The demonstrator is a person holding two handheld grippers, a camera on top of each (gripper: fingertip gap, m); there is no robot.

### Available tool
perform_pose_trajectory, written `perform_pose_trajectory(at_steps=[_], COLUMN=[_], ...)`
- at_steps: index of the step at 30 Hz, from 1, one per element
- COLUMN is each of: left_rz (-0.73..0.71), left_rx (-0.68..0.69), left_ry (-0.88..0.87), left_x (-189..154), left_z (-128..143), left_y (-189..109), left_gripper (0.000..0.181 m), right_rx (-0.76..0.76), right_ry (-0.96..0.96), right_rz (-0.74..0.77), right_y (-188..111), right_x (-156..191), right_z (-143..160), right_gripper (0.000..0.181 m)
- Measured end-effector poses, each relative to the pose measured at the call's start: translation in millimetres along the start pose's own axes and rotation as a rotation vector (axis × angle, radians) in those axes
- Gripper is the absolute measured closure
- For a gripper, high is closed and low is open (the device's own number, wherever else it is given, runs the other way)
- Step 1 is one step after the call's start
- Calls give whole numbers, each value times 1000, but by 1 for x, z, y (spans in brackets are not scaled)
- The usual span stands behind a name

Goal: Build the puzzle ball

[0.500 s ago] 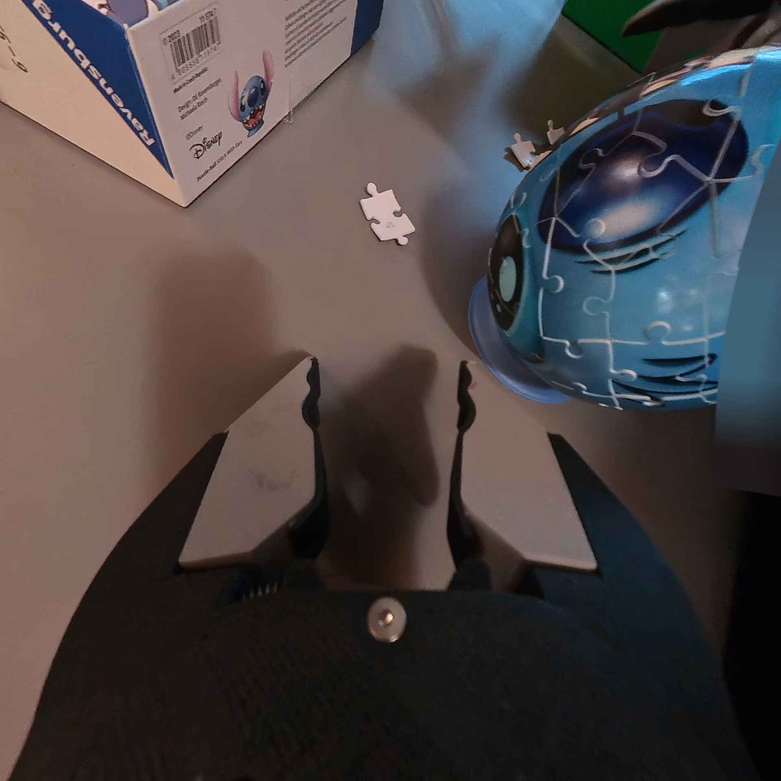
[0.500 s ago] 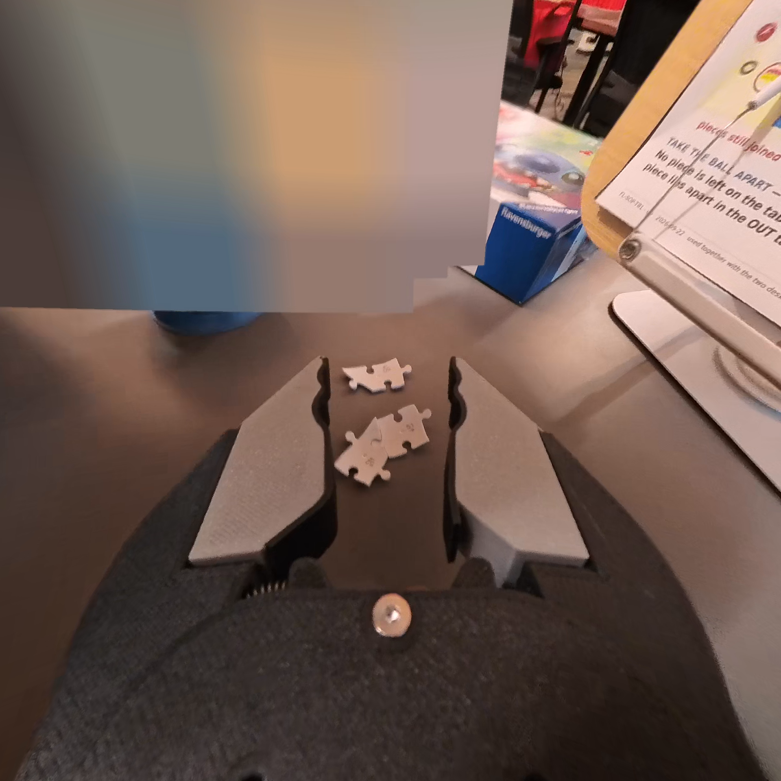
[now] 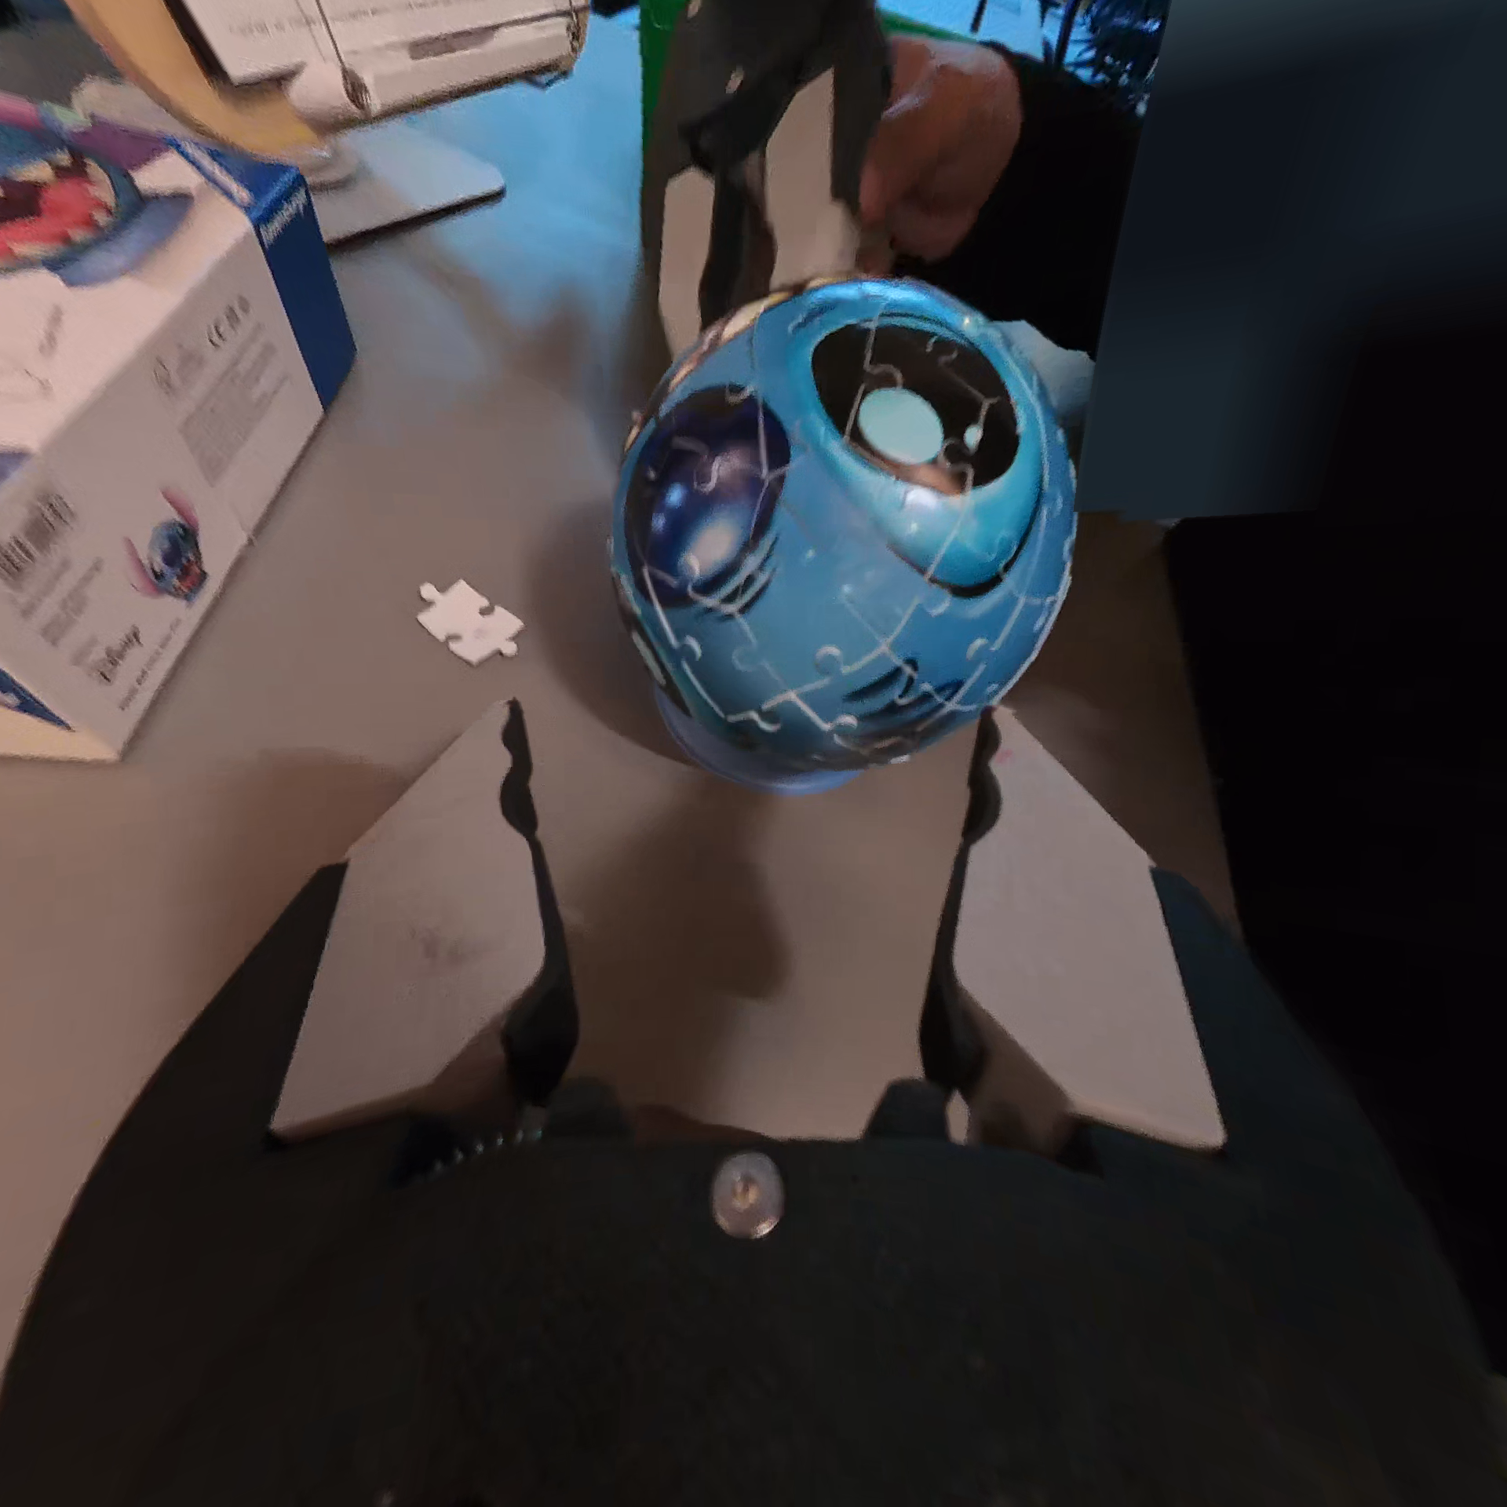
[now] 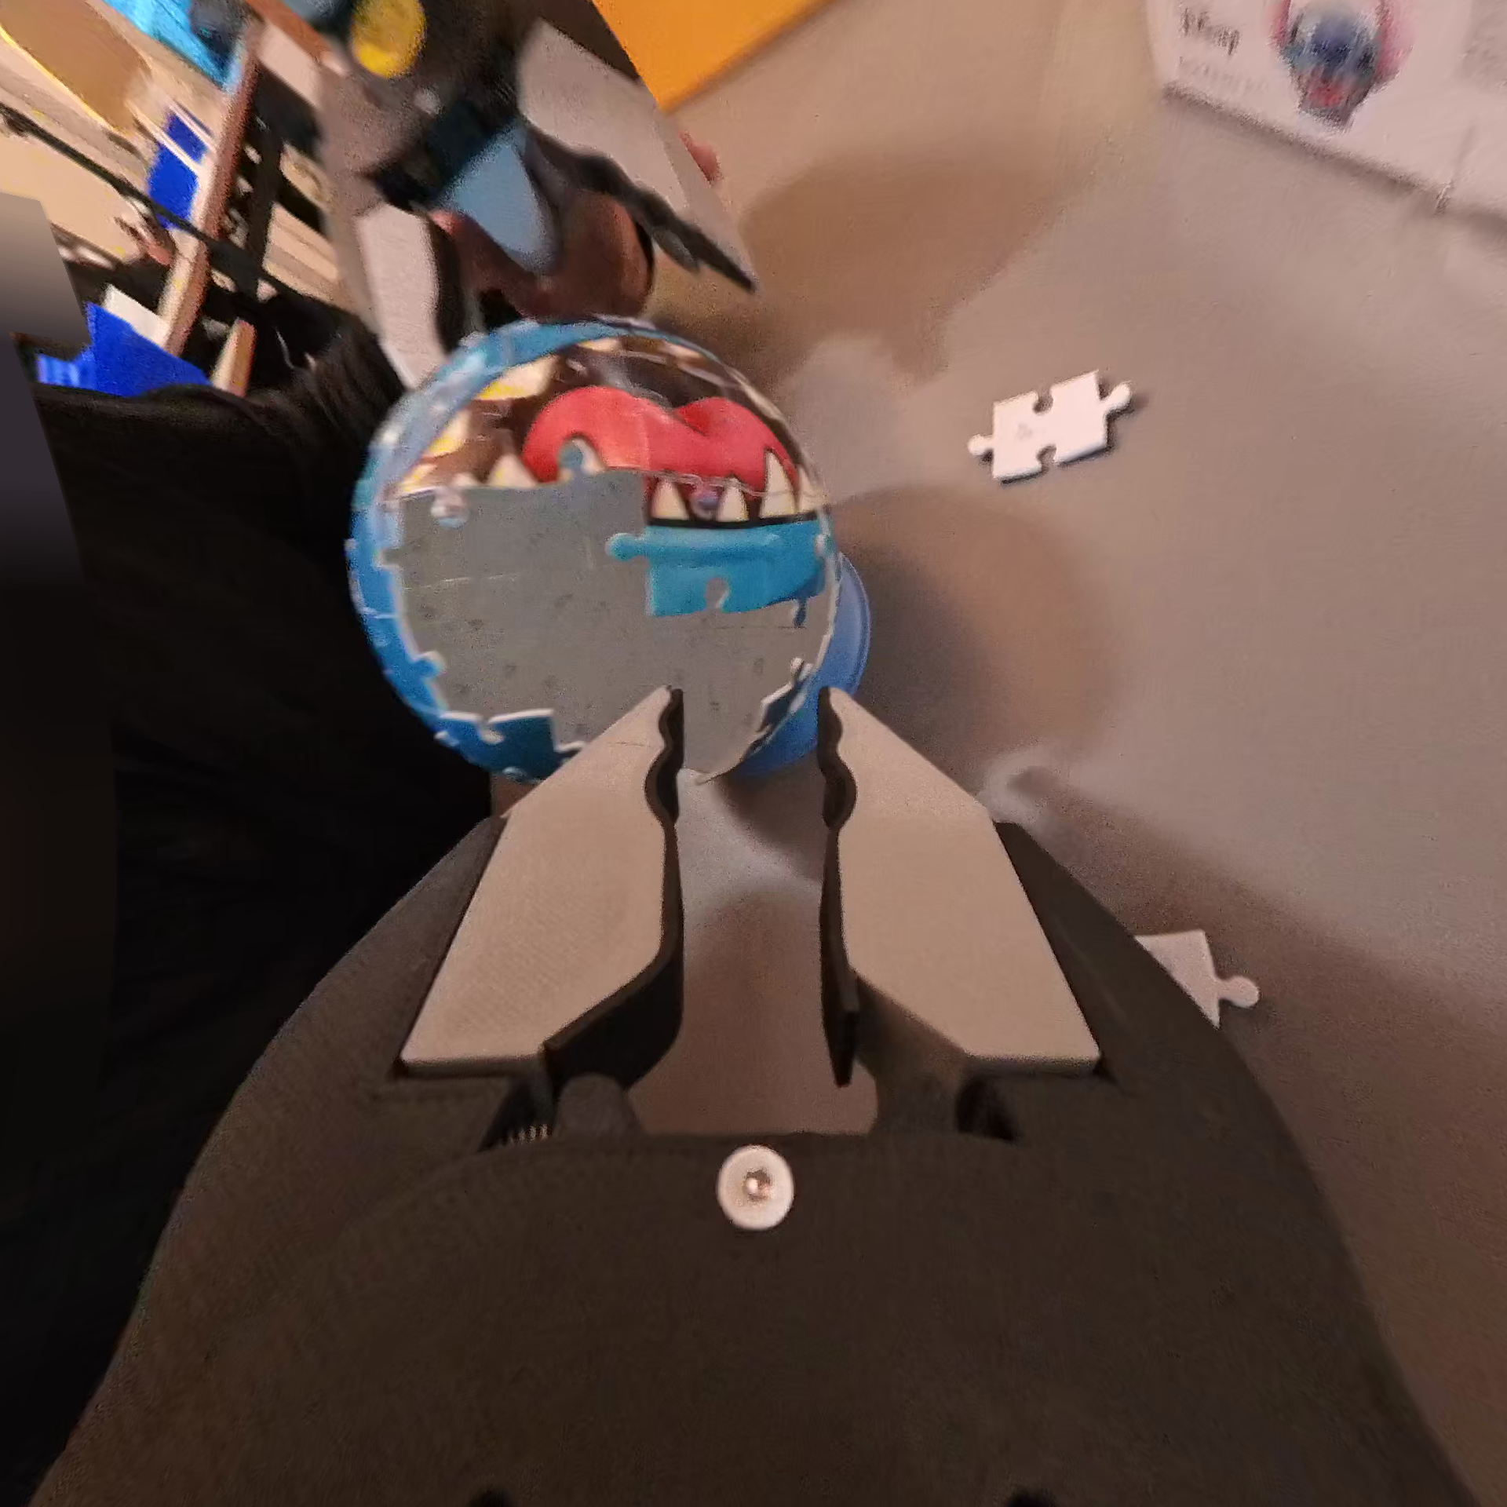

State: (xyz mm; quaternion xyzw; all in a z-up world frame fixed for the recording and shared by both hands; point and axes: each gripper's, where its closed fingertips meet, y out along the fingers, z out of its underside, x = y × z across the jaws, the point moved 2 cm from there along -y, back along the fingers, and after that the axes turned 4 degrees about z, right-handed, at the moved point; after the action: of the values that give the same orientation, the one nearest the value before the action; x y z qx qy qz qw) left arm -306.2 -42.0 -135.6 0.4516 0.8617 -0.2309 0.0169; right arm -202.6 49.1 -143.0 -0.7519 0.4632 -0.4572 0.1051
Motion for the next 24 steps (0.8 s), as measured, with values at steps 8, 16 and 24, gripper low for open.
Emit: perform_pose_trajectory(at_steps=[8, 16, 24], left_rz=[87, 75, 72], left_rx=[58, 44, -1], left_ry=[101, 118, 77], left_x=[-16, -20, -22], left_z=[-14, -15, -13], left_y=[23, 26, 22], left_gripper=[69, 71, 73], right_rx=[137, 46, -259], right_ry=[1, -58, 41], right_rz=[14, -5, 50], right_y=[21, 9, -35], right_x=[-5, 4, -27], right_z=[6, -8, -4], right_gripper=[181, 181, 181])
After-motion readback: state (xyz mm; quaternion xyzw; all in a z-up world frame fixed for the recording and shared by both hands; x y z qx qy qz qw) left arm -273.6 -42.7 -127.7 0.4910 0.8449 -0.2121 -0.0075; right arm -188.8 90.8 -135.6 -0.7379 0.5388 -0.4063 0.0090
